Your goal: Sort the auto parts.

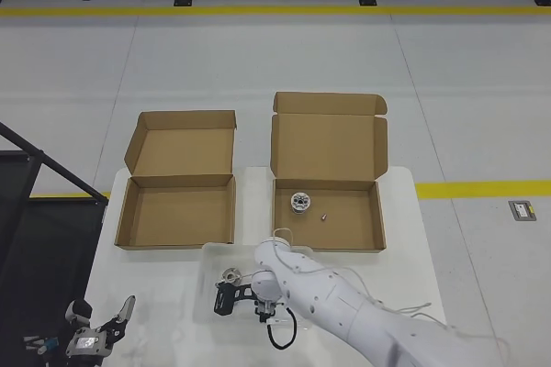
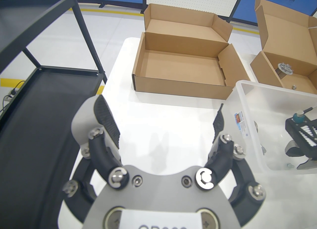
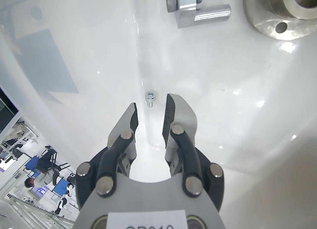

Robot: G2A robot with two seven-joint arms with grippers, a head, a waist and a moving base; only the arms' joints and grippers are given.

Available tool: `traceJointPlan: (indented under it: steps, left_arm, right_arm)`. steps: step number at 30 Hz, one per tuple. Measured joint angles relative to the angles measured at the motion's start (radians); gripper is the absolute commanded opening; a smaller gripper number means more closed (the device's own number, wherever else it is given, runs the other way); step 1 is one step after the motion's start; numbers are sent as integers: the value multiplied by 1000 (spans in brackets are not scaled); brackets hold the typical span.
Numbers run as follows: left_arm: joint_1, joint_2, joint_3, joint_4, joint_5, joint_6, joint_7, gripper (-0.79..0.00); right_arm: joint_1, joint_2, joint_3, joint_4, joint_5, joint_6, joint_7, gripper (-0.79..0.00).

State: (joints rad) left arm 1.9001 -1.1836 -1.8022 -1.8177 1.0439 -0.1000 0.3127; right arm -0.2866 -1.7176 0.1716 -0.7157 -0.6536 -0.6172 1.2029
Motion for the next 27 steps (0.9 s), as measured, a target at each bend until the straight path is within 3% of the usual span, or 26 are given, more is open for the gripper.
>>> traceJointPlan:
  steps: [20, 27]
  left_arm:
    - [0, 0, 0, 0, 0, 0, 0, 0]
    - [0, 0, 0, 0, 0, 0, 0, 0]
  right_arm:
    - [-6, -58, -2, 107, -40, -41, -41, -502]
    - [-2, -77, -2, 142, -57, -44, -44, -539]
